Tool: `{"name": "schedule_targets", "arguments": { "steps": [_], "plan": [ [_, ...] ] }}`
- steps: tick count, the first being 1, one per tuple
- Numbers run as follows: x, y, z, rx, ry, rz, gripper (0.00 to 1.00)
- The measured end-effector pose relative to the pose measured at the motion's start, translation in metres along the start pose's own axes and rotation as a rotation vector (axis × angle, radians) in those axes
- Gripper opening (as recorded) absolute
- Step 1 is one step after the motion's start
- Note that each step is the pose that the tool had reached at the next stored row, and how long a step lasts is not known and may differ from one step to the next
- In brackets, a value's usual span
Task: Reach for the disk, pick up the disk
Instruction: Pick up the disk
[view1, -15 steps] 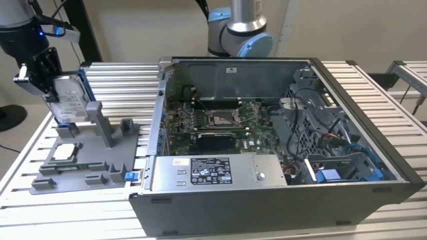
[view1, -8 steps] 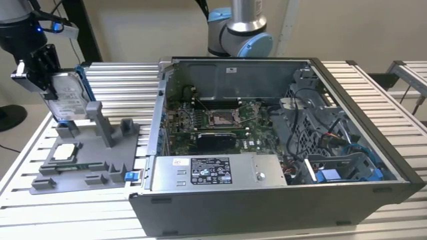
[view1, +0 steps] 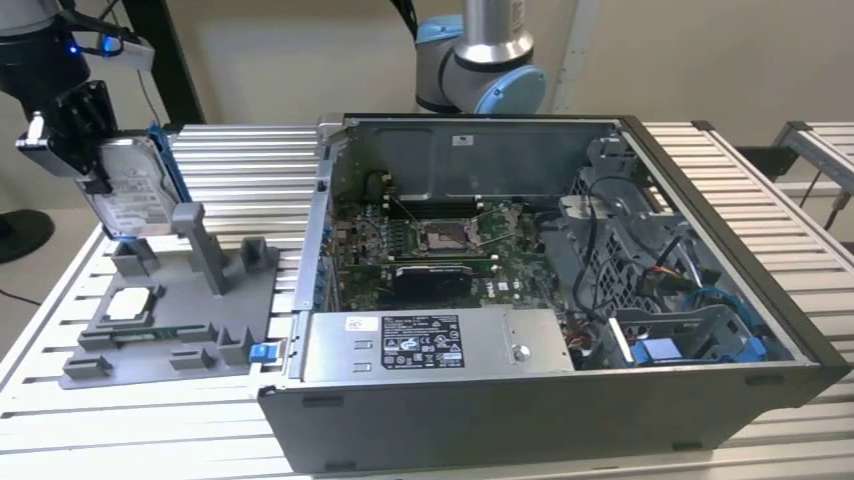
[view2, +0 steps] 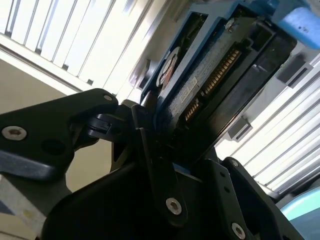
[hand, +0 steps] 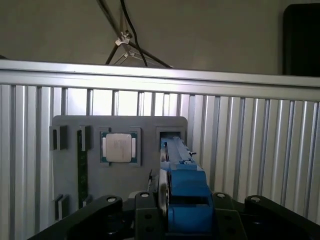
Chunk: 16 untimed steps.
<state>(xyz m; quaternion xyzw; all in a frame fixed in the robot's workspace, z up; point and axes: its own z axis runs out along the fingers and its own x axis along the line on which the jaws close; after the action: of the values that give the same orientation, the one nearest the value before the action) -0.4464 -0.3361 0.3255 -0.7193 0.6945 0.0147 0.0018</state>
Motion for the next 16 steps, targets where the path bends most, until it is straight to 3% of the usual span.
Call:
{"name": "schedule_targets", "arguments": {
  "steps": [16],
  "plan": [
    [-0.0006, 0.0004, -0.0234, 0.0, 0.0, 0.0, 0.0]
  ]
}}
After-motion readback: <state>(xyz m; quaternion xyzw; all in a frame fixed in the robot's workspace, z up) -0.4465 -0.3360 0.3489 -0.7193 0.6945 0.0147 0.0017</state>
